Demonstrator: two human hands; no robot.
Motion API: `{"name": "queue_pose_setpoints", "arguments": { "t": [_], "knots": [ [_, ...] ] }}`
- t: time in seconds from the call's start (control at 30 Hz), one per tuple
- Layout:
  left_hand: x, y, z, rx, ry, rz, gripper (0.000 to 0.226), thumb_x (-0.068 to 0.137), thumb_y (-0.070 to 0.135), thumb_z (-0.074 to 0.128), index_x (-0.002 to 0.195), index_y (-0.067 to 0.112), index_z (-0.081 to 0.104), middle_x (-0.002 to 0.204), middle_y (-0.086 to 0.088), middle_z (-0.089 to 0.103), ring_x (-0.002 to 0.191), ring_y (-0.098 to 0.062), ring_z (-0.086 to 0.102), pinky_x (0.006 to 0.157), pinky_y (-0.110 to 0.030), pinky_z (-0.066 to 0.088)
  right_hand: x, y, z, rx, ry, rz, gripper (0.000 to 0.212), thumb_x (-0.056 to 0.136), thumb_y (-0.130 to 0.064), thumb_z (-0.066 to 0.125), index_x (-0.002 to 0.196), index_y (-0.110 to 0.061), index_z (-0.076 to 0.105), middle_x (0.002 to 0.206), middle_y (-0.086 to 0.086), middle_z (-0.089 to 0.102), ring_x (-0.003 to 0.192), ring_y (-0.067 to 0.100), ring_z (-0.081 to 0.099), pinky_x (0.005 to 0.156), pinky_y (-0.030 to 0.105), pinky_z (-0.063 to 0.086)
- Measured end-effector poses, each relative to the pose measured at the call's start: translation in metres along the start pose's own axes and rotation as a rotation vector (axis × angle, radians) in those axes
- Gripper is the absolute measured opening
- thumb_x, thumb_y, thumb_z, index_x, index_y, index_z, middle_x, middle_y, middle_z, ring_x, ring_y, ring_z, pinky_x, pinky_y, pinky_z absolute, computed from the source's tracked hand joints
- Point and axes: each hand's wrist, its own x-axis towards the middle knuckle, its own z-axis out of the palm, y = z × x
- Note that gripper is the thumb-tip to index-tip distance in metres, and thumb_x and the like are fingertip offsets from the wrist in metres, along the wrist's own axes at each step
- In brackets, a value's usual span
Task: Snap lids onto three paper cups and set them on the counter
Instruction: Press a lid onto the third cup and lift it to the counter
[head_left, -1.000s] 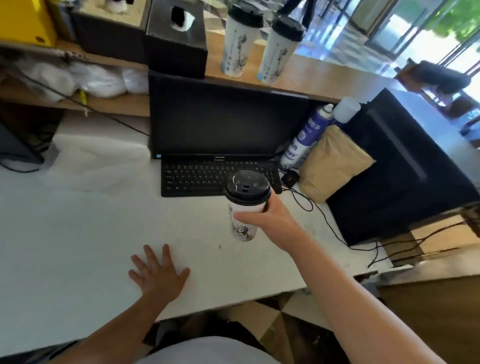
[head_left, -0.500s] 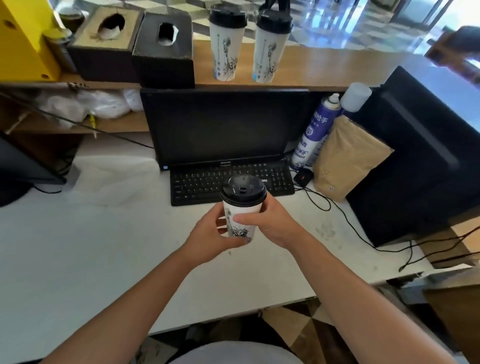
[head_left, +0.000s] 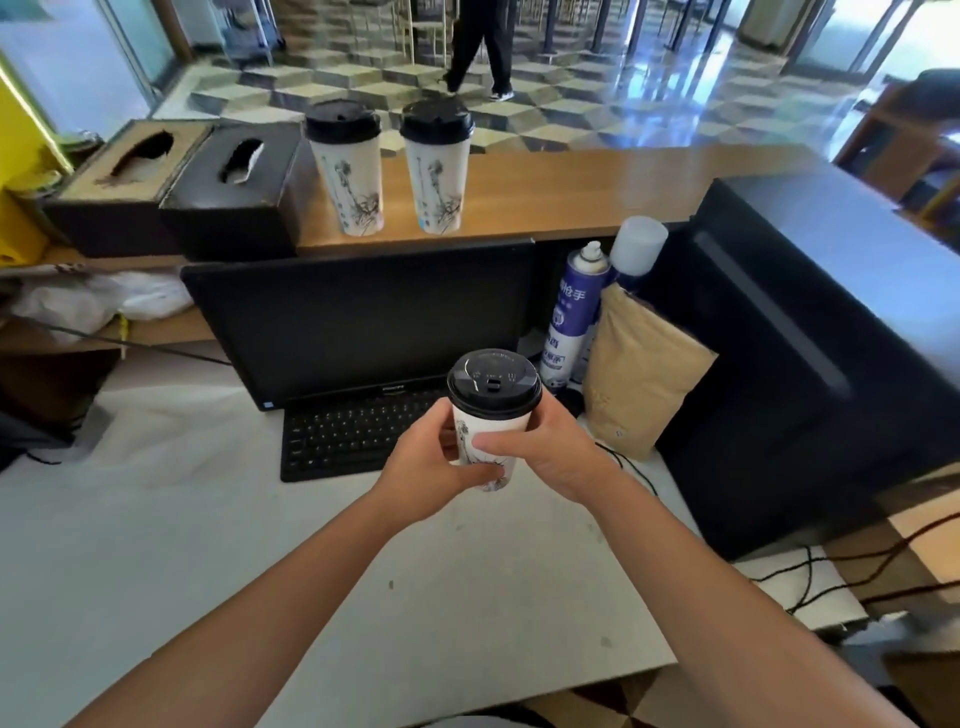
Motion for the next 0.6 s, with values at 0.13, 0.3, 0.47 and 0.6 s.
{"name": "queue_pose_setpoints", "arguments": {
  "t": [0.13, 0.3, 0.47, 0.6],
  "knots": [
    [0.024, 0.018, 0.016, 0.004, 0.01, 0.03, 0.066, 0.067, 0.01, 0.092, 0.123, 0.025, 0.059, 0.113, 0.011, 0.073, 0.103, -0.007, 0.071, 0.088, -0.034, 0.061, 0.009, -0.019, -0.029, -0.015, -0.025, -0.039, 0.079, 0.068, -0.008, 0.09, 0.139, -0.022, 0.057, 0.126, 0.006, 0.073, 0.118, 0.025, 0.07, 0.093, 0.042, 0.06],
    [0.053, 0.038, 0.02, 0.05, 0.048, 0.068, 0.066, 0.069, 0.012, 0.091, 0.125, 0.026, 0.059, 0.114, 0.012, 0.072, 0.102, -0.002, 0.069, 0.087, -0.032, 0.061, 0.027, -0.038, -0.051, -0.004, -0.054, -0.095, 0.077, 0.075, 0.001, 0.084, 0.144, -0.013, 0.052, 0.131, 0.012, 0.069, 0.124, 0.028, 0.066, 0.1, 0.045, 0.057],
    [0.083, 0.061, 0.013, 0.107, 0.07, 0.119, 0.069, 0.071, 0.022, 0.09, 0.129, 0.031, 0.055, 0.119, 0.016, 0.068, 0.108, -0.001, 0.065, 0.091, -0.035, 0.06, 0.05, -0.062, -0.065, 0.034, -0.002, -0.158, 0.08, 0.073, 0.004, 0.085, 0.141, -0.016, 0.048, 0.132, 0.012, 0.066, 0.118, 0.018, 0.069, 0.088, 0.03, 0.06],
    [0.113, 0.08, 0.007, 0.1, 0.134, 0.122, 0.072, 0.067, 0.03, 0.092, 0.129, 0.032, 0.054, 0.12, 0.013, 0.068, 0.111, -0.009, 0.066, 0.093, -0.042, 0.058, 0.078, -0.086, -0.074, 0.056, 0.025, -0.214, 0.08, 0.071, -0.002, 0.087, 0.14, -0.011, 0.047, 0.129, 0.016, 0.069, 0.116, 0.025, 0.071, 0.09, 0.037, 0.06]
  ]
}}
